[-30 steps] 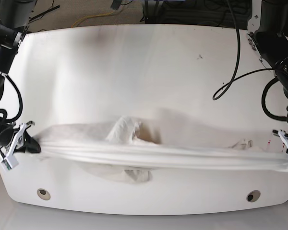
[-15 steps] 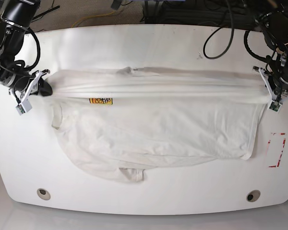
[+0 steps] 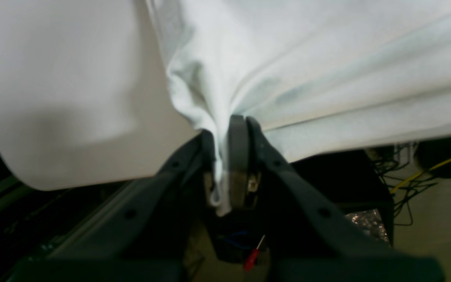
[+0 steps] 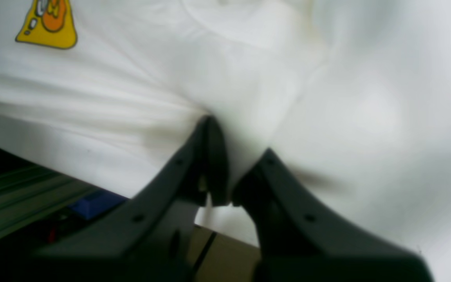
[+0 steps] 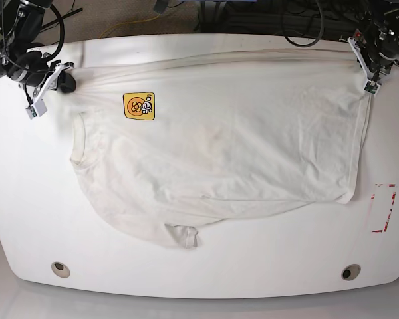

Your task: Fold the T-shirt properly

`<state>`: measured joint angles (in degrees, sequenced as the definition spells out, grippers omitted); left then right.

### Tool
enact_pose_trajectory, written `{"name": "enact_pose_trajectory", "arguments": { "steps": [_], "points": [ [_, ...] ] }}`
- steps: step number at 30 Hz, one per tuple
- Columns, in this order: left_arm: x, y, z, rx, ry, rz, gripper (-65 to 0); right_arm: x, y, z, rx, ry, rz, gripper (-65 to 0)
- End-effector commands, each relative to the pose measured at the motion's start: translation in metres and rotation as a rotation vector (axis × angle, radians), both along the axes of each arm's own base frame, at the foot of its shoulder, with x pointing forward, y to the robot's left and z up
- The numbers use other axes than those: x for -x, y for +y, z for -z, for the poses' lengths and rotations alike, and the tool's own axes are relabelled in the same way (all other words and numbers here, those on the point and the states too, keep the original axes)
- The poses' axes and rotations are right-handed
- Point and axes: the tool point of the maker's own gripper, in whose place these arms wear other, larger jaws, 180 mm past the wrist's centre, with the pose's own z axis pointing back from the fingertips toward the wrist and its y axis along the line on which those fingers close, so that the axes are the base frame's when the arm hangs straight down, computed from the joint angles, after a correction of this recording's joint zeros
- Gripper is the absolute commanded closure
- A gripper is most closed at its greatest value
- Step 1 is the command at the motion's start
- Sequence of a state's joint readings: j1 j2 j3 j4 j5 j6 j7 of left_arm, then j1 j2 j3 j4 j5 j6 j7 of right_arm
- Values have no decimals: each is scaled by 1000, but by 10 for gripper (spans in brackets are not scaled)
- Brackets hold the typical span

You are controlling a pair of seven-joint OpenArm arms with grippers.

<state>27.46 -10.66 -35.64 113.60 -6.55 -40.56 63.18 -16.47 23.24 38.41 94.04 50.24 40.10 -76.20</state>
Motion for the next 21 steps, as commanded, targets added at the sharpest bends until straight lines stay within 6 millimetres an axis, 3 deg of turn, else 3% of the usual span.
{"name": "enact_pose_trajectory", "arguments": {
  "steps": [1, 5, 9, 14, 18, 21],
  "points": [
    [0, 7, -6, -33, -17, -8, -4, -10, -8, -13, 24, -46, 2, 0],
    [-10, 5, -12, -31, -49, -2, -4, -14, -6, -14, 19, -58, 4, 0],
    [-46, 6, -29, -32, -154, -4, -4, -38, -8, -28, 22, -123, 6, 0],
    [-108, 5, -69, -37, -335, -3, -4, -77, -8, -56, 24, -237, 2, 0],
    [-152, -13, -98, -33, -439, 58, -4, -106, -16, -73, 57, -306, 26, 0],
    [-173, -21, -114, -59, -481, 91, -4, -127, -24, -89, 89, -348, 45, 0]
  ]
}}
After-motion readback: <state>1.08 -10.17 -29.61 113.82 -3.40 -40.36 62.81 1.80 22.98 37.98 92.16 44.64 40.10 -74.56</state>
